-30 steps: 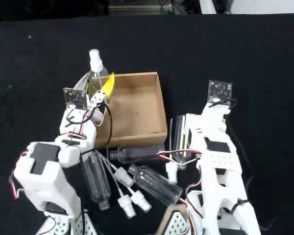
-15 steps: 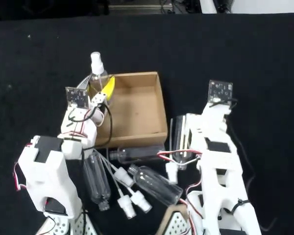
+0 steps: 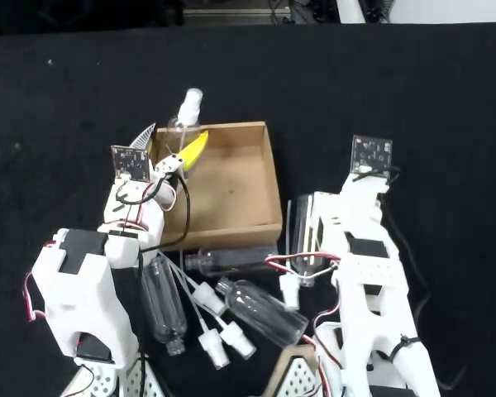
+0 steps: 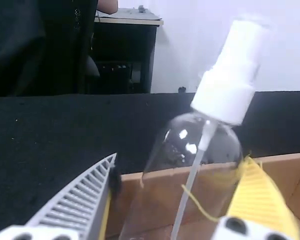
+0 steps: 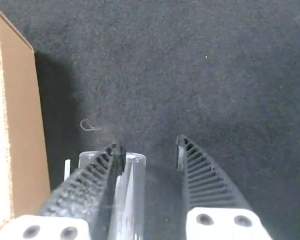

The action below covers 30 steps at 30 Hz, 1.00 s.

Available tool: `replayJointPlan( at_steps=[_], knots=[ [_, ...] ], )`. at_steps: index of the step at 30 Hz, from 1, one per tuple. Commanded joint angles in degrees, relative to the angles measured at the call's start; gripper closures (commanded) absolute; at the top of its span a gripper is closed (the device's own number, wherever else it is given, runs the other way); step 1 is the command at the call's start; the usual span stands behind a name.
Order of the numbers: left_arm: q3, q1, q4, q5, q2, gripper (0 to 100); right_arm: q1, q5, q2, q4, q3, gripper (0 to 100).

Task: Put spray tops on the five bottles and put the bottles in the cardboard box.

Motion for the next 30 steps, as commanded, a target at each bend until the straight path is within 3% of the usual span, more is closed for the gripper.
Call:
replayJointPlan(
  at_steps=[1, 11, 27, 30],
  knots=[
    [-0.22, -0.75, -1.49, 0.18, -0.44, 65, -0.79, 0.09, -2.59, -1.85, -0.66, 85.0],
    [-2.15, -4.7, -1.14, 0.53, -0.44, 65, -0.7, 0.09, -2.59, -1.85, -0.66, 85.0],
    [-2.51, -2.51, -1.05, 0.26, -1.14, 65, -0.7, 0.09, -2.59, -1.85, -0.66, 85.0],
    [-2.33, -2.51, 2.11, 0.26, -1.23, 65, -0.7, 0.09, -2.59, -1.85, -0.66, 85.0]
  ],
)
